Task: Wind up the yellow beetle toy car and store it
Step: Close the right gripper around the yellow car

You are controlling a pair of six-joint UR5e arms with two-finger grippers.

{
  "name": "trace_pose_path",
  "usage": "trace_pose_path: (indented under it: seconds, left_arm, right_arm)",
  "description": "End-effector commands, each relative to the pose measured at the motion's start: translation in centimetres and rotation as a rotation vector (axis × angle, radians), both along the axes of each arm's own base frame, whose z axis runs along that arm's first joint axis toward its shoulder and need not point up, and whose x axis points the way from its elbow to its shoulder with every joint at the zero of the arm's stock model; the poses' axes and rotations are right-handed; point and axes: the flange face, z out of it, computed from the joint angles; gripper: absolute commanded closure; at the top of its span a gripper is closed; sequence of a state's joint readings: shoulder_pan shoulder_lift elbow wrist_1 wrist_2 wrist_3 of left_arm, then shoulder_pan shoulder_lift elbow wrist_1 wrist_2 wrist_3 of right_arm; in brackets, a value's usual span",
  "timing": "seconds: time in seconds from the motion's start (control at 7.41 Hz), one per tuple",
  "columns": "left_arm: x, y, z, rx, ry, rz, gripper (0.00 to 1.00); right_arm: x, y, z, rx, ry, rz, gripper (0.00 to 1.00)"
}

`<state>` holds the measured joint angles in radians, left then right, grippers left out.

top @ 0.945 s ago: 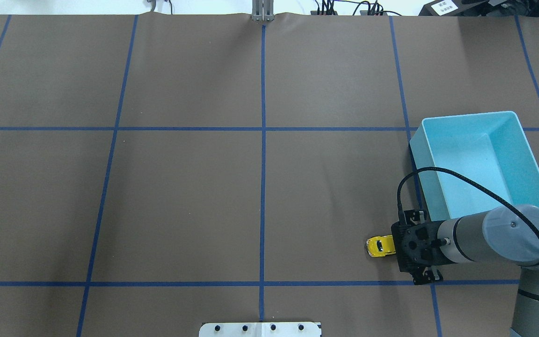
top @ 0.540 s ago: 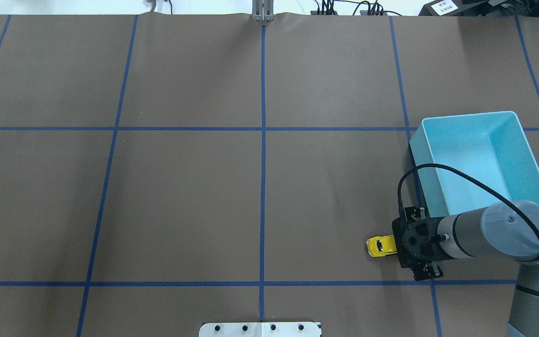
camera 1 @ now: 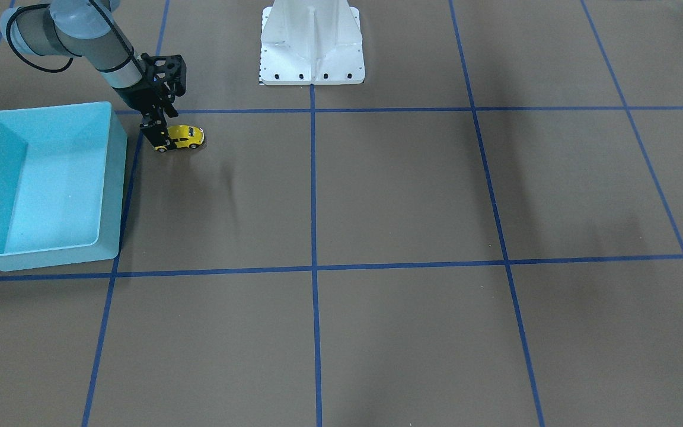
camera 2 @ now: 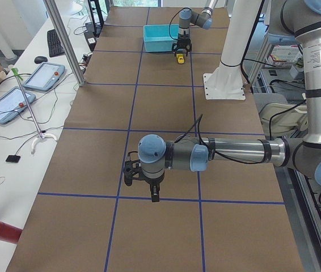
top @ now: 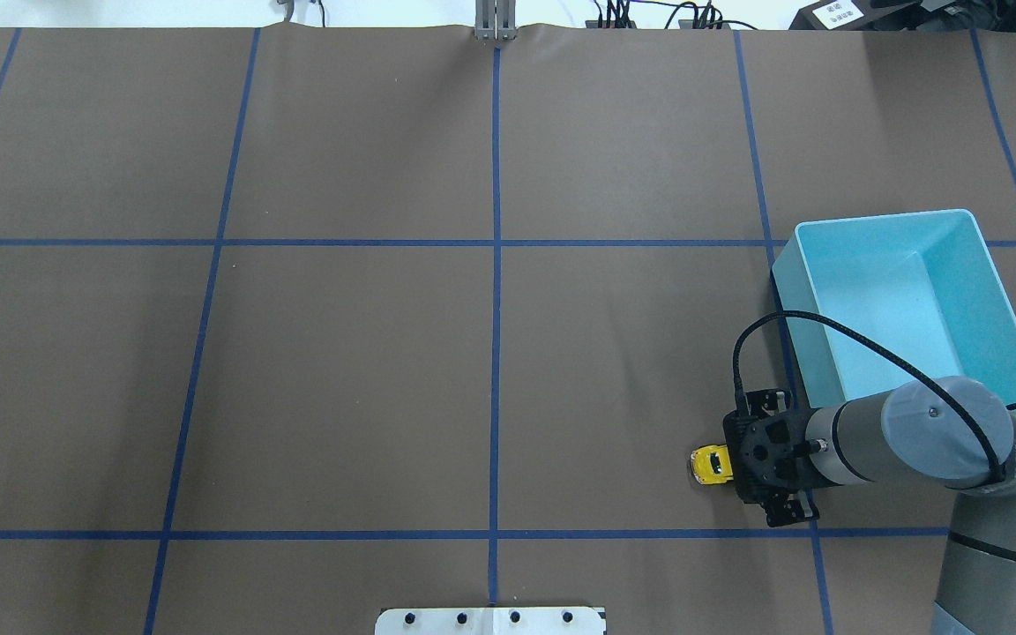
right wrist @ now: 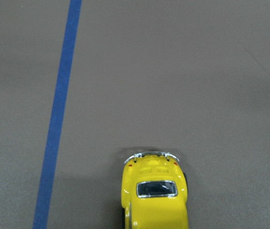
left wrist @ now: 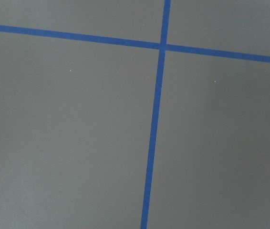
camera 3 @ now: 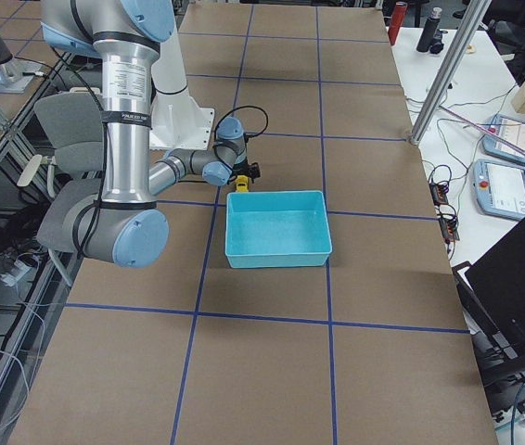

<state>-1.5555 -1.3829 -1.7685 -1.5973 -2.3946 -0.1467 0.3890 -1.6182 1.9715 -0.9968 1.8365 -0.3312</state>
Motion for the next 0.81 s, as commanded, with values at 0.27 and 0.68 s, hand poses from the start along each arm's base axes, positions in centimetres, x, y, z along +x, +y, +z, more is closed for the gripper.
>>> trace_pose_path:
  seconds: [0.27,0.68]
  left_arm:
    - [0.0,0.0,0.5,-0.008,0.001,0.001,0.00]
    - [0.0,0.0,0.3,-0.006,0.003,0.000,0.00]
  right_arm:
    - [-0.3,0.0,-0.1,-0.003,-0.003,-0.001,1.00]
    - [0.6,-4.1,-6.4,-0.047,-0.126,-0.012,1.00]
